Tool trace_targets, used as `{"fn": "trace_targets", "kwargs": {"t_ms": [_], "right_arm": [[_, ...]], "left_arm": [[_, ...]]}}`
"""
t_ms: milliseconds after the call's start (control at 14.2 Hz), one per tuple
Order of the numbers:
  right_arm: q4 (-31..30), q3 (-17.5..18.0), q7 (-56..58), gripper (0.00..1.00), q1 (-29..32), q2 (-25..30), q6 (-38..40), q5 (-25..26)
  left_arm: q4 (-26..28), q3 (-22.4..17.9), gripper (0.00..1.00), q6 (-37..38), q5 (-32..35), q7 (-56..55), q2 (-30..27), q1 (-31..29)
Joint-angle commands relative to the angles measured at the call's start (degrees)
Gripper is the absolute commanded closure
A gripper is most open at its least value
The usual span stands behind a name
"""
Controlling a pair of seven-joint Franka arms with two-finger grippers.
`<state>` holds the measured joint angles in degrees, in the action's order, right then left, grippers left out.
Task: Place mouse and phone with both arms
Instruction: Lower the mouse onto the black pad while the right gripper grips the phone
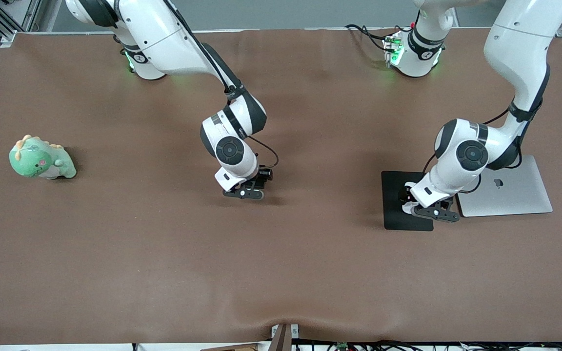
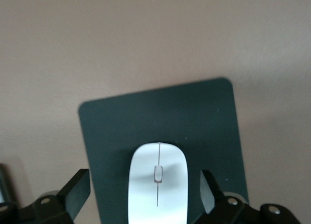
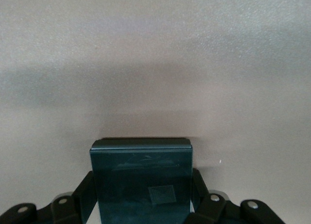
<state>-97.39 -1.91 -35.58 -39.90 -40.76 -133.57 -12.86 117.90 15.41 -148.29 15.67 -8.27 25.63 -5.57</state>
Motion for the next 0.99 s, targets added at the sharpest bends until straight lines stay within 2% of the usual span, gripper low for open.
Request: {"fn": "trace_targets", "kwargs": {"t_ms": [0, 283, 636, 777, 919], "right_arm": [[-0.44, -0.46, -1.07, 1.0, 0.08, 0.68, 0.41, -1.03], [1.58, -0.73, -1.07, 1.0, 2.62, 2.78, 8.13, -1.03], [1.24, -0.64, -0.02, 1.0, 7.63, 7.09, 13.6, -1.03], [0.45, -0.55, 0.94, 1.0, 9.74, 9.02, 14.91, -1.03], [-1.22, -0.64, 4.97, 1.0, 12.03, 11.31, 16.75, -1.03]], "left_arm": [[1.02, 0.5, 0.0, 1.76, 1.3, -2.01, -3.99, -0.41], [-3.8, 0.76, 0.0, 10.88, 0.95, -1.49, -6.46, -0.58], [-9.26, 0.76, 0.0, 21.71, -0.89, -0.95, -10.67, -0.67], [-9.88, 0.24, 0.0, 25.23, -1.68, -0.78, -13.48, 0.03], [-9.79, -0.81, 0.0, 26.11, -5.89, -0.69, -16.38, 0.3]]}}
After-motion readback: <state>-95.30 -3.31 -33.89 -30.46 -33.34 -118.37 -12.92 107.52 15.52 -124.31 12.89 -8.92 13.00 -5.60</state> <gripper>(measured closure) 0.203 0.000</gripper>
